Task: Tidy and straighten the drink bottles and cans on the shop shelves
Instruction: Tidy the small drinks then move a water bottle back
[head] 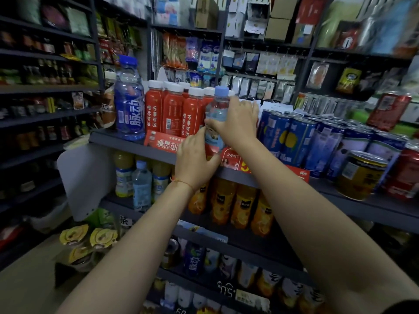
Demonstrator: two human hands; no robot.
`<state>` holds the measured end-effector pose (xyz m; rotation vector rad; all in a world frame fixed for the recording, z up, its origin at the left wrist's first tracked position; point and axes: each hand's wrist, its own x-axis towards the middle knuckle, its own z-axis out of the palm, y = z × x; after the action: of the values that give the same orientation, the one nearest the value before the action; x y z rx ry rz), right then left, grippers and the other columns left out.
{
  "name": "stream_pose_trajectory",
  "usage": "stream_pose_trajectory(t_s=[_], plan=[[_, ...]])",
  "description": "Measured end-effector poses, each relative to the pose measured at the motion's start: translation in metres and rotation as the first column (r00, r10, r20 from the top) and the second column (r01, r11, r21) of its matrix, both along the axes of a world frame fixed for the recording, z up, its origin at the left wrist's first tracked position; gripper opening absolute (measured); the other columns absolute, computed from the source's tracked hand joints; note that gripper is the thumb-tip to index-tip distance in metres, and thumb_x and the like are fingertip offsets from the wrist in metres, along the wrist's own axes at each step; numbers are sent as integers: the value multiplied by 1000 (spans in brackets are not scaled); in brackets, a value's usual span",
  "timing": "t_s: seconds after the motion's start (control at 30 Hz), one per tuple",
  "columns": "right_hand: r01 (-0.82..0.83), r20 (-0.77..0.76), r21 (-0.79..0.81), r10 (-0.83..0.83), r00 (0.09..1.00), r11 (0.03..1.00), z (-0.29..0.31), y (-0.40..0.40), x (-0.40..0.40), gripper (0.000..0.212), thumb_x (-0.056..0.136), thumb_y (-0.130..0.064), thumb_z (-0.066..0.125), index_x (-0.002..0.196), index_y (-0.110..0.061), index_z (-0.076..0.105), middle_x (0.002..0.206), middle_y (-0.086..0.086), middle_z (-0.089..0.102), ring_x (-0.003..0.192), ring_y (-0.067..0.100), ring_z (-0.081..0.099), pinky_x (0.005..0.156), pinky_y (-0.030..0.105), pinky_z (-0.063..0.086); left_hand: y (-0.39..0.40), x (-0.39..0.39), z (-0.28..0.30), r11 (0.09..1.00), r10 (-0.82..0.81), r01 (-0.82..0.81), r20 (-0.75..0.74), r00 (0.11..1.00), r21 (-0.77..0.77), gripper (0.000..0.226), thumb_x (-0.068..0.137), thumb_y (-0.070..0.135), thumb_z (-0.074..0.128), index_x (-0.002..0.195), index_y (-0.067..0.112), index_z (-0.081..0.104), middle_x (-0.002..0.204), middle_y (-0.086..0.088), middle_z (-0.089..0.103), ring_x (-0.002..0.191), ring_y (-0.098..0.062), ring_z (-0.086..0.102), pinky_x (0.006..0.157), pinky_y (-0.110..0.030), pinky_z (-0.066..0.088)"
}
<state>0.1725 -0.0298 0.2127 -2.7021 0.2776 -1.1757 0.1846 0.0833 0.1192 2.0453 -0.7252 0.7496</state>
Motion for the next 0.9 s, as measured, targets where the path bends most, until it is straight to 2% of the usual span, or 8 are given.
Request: stream_pose_trajectory(t_s=[0.23,0.37,0.43,0.5,0.6,0.7,0.77,0.9], plan=[[-394,274,132,349,896,910,6,14,-45,68,72,-39,82,129,-16,53,120,-1,60,114,21,52,101,46,42,15,-17,17,966,-172,149,-94,981,-212,81,80,49,62,150,26,27,142,2,50,133,-19,44,108,-50,42],[-559,365,198,469,804,805,32,18,-93,64,79,-36,79,132,-14,52,123,-3,61,113,12,57,95,26,49,24,-55,40,857,-373,340,-13,928,-387,70,84,43,72,144,28,38,132,9,57,123,-9,55,100,-40,50],[-593,355,317,487,798,740,32,14,-112,65,79,-44,77,132,-14,55,122,-2,64,110,11,62,93,31,55,26,-80,47,756,-548,462,-63,834,-463,57,88,30,73,137,21,47,123,5,64,111,-8,64,90,-31,55],[-573,309,446,482,820,688,22,7,-127,68,77,-52,75,133,-18,58,122,-3,65,111,14,63,93,40,56,21,-103,45,638,-718,520,-195,669,-567,40,93,25,68,130,18,53,118,0,68,103,-10,68,83,-25,55],[-505,261,623,450,854,598,-4,-7,-152,61,79,-47,78,130,-21,59,122,-2,65,112,16,64,93,37,55,4,-126,25,443,-884,441,-300,357,-780,41,91,40,59,123,14,60,110,-9,70,95,-25,70,83,-42,58],[-470,256,714,432,865,518,-26,-26,-181,47,80,-40,79,119,-17,66,113,2,71,101,18,71,89,40,59,-19,-147,5,328,-944,349,-296,145,-878,52,98,49,48,133,12,57,118,-15,67,98,-28,68,78,-46,60],[-467,267,743,429,863,479,-35,-42,-205,38,85,-33,76,116,-13,69,105,5,75,94,19,73,81,36,60,-39,-168,-2,288,-957,310,-281,69,-906,52,97,51,43,129,14,62,119,-14,68,98,-28,68,74,-45,59],[-456,278,761,404,871,461,-40,-85,-263,26,93,-29,68,114,-14,69,100,3,76,90,17,74,71,27,57,-91,-218,-3,321,-947,314,-304,105,-894,44,90,52,49,109,21,73,101,-9,72,81,-24,69,67,-41,58]])
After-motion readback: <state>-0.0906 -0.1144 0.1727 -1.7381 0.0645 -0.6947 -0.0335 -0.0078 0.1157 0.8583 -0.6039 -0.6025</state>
